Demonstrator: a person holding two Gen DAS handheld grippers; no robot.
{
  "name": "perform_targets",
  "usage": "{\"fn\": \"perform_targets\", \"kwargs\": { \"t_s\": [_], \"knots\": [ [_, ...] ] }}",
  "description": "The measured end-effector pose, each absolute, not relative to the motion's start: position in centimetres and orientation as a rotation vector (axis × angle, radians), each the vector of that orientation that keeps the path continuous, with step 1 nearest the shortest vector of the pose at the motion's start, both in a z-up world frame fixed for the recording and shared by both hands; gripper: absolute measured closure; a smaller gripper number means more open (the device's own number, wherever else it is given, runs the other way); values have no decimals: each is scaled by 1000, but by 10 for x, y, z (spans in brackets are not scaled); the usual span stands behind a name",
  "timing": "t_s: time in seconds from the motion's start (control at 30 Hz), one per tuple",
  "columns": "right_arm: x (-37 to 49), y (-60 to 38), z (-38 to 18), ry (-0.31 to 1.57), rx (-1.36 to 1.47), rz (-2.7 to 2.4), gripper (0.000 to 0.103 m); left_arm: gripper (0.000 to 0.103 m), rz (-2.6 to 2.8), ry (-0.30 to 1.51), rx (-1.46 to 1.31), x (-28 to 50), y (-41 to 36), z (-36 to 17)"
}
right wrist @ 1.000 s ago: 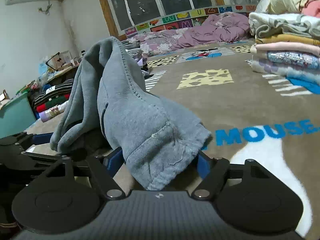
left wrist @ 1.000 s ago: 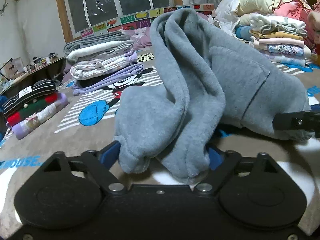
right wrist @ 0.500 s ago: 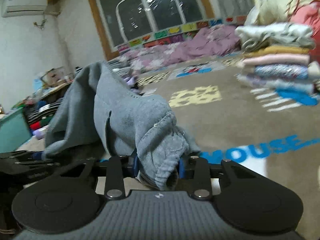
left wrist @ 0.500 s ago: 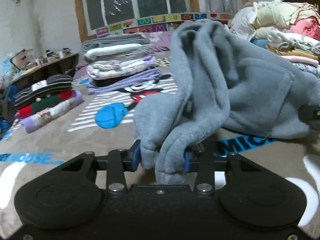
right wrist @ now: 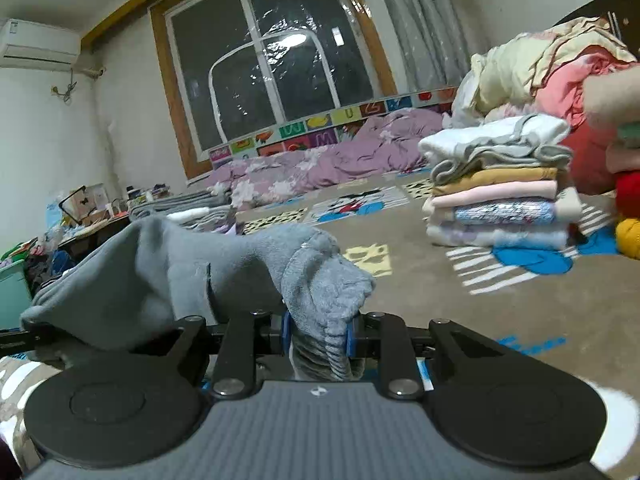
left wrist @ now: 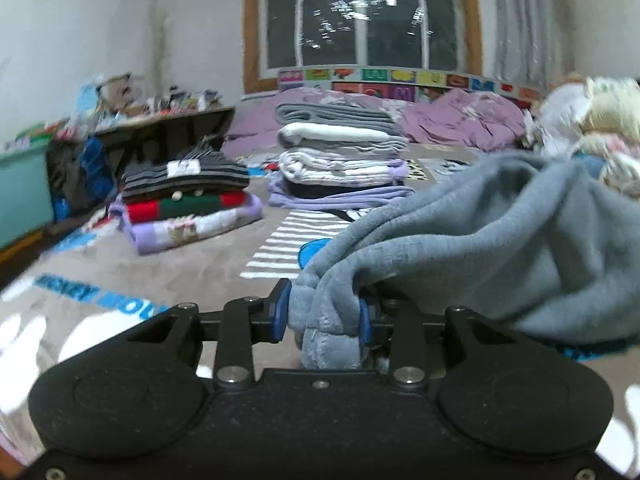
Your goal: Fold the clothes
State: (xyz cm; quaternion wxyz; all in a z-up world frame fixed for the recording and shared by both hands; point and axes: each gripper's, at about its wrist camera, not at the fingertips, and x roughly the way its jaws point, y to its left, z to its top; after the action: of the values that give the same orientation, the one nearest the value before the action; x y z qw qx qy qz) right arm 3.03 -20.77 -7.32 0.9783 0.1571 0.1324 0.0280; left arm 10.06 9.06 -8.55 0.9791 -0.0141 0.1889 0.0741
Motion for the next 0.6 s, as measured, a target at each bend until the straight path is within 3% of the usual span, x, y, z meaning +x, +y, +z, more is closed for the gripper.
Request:
{"fn": "perform_targets", "kwargs": {
  "t_s": [0.6],
  "knots": [
    [81,-240,-86,328,458,6,77,70,127,429,-49,171,115,-92]
  ]
}}
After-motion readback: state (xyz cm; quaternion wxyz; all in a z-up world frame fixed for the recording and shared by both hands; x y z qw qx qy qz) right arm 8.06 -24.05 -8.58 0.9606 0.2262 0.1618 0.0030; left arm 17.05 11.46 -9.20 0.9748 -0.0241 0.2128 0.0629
